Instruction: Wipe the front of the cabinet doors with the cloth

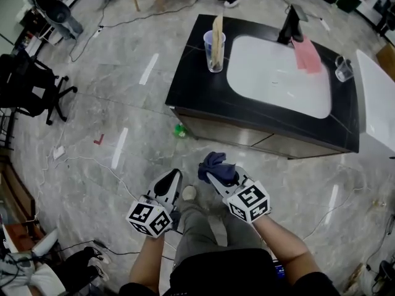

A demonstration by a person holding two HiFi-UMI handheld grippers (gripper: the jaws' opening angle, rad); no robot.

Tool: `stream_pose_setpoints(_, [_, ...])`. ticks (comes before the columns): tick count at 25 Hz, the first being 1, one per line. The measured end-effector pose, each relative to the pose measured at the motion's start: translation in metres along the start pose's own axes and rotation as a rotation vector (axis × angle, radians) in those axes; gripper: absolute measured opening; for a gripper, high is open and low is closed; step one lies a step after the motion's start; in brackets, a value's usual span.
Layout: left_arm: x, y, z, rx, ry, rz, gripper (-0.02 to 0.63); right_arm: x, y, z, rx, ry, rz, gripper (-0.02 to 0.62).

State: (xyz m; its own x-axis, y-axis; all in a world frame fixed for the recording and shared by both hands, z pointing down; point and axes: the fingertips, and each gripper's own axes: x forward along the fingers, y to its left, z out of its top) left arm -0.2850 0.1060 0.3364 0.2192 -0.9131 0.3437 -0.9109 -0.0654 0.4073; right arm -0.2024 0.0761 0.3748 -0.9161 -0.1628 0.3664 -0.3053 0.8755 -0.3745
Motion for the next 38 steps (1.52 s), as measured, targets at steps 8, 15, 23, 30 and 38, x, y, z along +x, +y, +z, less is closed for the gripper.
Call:
stream_pose_setpoints(8, [0.034, 0.039, 0.003, 0.022, 0.089, -0.075, 0.02, 0.048, -0.02, -0.006, 0.062, -0.006, -0.078, 0.109])
stream_pose_setpoints(15, [0.054, 0.094, 0.015, 0.057, 0.149, -0.127, 0.02, 0.122, -0.039, 0.0, 0.103, -0.025, -0.135, 0.109])
stream_pose_setpoints(23, [0.063, 0.146, 0.013, 0.04, 0.151, -0.143, 0.02, 0.184, -0.055, 0.0, 0.1, -0.013, -0.185, 0.109])
stream_pose_setpoints(30, [0.079, 0.166, 0.004, -0.001, 0.187, -0.156, 0.015, 0.211, -0.07, -0.001, 0.06, 0.001, -0.203, 0.109])
stream_pose_setpoints(38, [0.094, 0.149, -0.005, 0.03, 0.201, -0.154, 0.015, 0.182, -0.092, -0.008, 0.036, 0.013, -0.237, 0.109])
